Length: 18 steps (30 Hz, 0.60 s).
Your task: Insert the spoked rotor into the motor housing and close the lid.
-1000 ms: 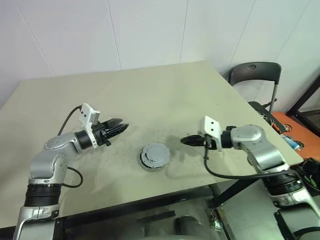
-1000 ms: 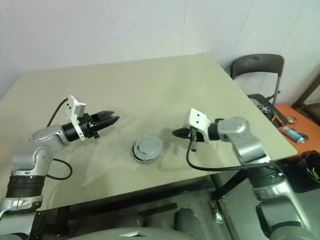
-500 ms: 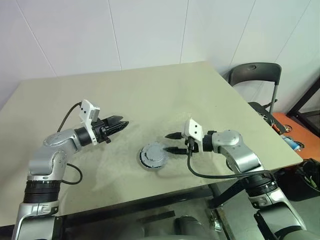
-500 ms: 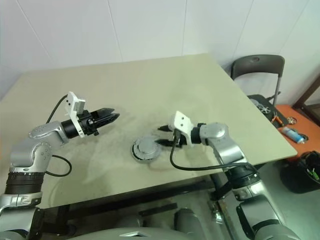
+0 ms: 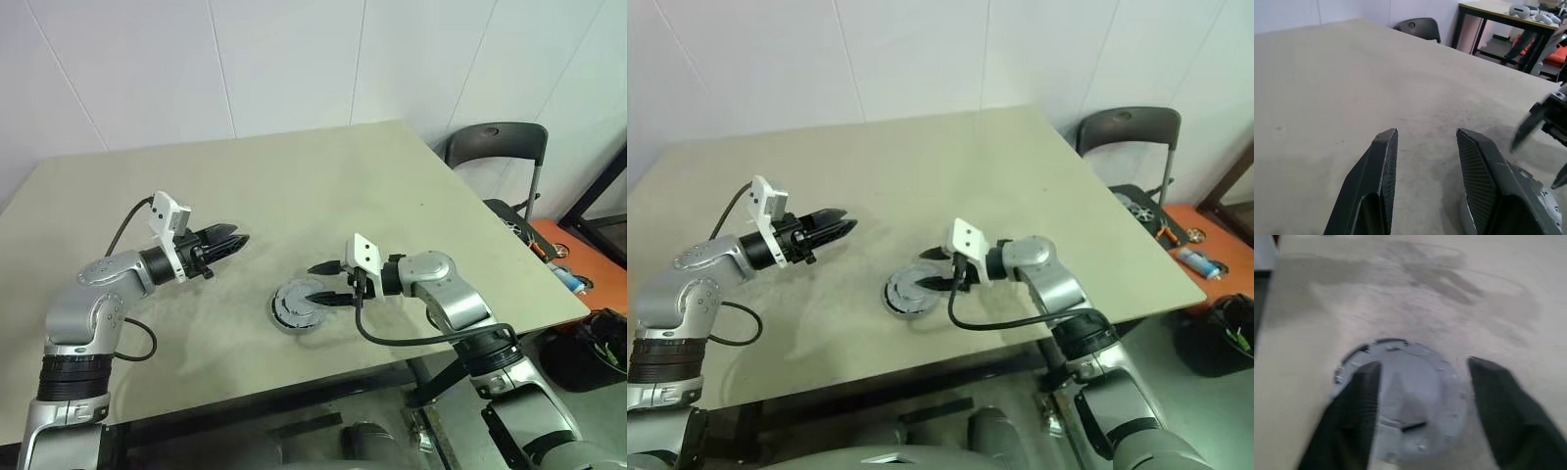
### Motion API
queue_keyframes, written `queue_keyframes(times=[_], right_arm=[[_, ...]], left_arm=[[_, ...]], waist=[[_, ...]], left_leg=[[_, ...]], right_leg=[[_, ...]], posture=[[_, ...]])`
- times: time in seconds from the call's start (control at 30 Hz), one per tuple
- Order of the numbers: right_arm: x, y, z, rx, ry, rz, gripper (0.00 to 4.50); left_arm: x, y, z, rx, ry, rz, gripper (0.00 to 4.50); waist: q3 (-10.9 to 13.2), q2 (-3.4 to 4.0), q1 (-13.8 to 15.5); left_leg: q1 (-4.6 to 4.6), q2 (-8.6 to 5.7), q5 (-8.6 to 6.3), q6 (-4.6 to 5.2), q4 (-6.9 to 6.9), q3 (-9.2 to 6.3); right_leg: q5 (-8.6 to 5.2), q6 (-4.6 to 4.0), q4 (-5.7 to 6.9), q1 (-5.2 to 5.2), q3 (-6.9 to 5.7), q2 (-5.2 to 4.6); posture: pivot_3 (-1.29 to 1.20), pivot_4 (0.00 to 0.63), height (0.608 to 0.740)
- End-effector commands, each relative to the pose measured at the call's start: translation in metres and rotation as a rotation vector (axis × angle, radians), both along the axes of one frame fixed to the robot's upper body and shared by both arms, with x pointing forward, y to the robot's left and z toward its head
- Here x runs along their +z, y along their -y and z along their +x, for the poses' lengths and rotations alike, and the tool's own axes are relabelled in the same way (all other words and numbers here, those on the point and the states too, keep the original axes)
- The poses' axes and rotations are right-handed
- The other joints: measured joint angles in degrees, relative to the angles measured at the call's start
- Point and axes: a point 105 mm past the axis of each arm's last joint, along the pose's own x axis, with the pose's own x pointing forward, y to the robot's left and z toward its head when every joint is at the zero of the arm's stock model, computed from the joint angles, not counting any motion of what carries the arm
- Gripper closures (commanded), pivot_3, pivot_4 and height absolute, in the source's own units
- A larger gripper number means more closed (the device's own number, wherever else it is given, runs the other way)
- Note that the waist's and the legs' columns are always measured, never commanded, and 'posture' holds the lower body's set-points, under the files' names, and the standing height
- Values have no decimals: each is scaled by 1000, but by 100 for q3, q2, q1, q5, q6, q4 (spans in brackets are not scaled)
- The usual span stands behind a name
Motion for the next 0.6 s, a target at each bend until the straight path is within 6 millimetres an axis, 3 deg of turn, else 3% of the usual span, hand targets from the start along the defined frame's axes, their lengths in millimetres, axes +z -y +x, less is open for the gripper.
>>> queue_keyframes(times=[0.03, 0.13, 0.27, 0.6], right_arm=[[3, -7, -4, 49, -17, -8, 770], [8, -11, 0, 36, -7, 28, 770], [7, -13, 8, 8, 35, 4, 19], [-14, -15, 0, 33, -48, -38, 19]], left_arm=[[13, -2, -3, 0, 50, 9, 2457], [13, -2, -3, 0, 51, 9, 2457], [11, -2, -4, 1, 50, 10, 2457], [7, -4, -6, 5, 41, 17, 2457]], waist=[[0, 1, -5], [0, 0, -20], [-1, 0, -86], [-1, 1, -108]], left_leg=[[0, 0, 0, 0, 0, 0], [0, 0, 0, 0, 0, 0], [0, 0, 2, -3, 1, 0], [1, 1, 3, -5, 1, 0]], right_leg=[[0, 0, 0, -1, 0, 0], [1, -1, 1, -1, 1, 0], [3, -3, 3, 0, 0, 0], [4, -5, 7, -2, 1, 0]], posture=[[0, 0, 740], [0, 0, 740], [0, 0, 740], [0, 0, 740]])
